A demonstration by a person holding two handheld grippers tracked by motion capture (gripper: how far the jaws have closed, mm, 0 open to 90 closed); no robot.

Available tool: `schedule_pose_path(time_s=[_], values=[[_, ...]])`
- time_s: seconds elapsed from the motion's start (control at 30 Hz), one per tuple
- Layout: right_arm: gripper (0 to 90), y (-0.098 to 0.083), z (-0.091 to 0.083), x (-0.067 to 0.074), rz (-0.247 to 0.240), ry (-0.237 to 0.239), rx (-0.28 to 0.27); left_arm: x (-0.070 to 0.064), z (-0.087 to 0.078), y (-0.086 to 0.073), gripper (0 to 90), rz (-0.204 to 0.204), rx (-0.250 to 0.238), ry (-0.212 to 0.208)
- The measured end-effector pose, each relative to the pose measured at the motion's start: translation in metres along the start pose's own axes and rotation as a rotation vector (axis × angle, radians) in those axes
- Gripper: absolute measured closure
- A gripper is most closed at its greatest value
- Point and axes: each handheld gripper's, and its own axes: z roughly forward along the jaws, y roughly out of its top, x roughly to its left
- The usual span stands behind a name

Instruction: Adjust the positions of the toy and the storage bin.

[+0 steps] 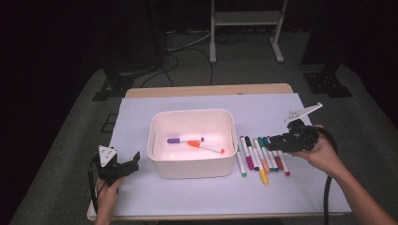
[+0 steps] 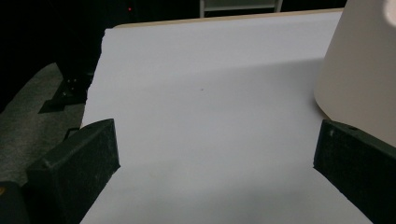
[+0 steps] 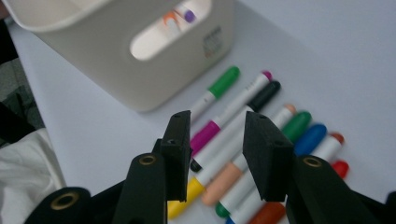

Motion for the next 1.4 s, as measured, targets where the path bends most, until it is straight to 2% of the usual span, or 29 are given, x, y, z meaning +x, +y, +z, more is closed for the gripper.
schedule_pose_path(time_s=[0.07,0.1,0.27,0.47,0.63,0.67,0.97,1.17,1.33,1.4], values=[[60.7,-0.017,-0.001,-0.010,0.040,-0.026,0.013,0.000,0.000,0.000,0.0,0.001,0.001,0.000],[60.7,-0.017,-0.001,-0.010,0.040,-0.026,0.013,0.000,0.000,0.000,0.0,0.001,0.001,0.000],[60.8,-0.051,0.006,-0.030,0.110,-0.080,0.034,0.000,0.000,0.000,0.0,0.003,-0.001,0.001],[60.8,-0.070,0.017,-0.043,0.163,-0.121,0.055,0.000,0.000,0.000,0.0,0.002,0.002,0.001],[60.8,-0.074,0.025,-0.049,0.179,-0.148,0.063,0.000,0.000,0.000,0.0,0.002,0.002,0.000],[61.6,-0.074,0.028,-0.049,0.178,-0.169,0.069,0.000,0.000,0.000,0.0,0.002,0.001,0.000],[62.0,-0.075,0.038,-0.054,0.204,-0.211,0.083,0.000,0.000,0.000,0.0,0.002,-0.002,-0.001],[66.6,-0.084,0.032,-0.057,0.219,-0.288,0.098,0.000,0.000,0.000,0.0,0.004,-0.001,-0.001],[74.9,-0.097,0.024,-0.059,0.245,-0.328,0.091,-0.001,0.000,0.000,0.0,0.008,-0.002,-0.001],[75.2,-0.100,0.021,-0.059,0.256,-0.327,0.089,-0.001,0.000,0.000,0.0,0.007,-0.001,-0.001]])
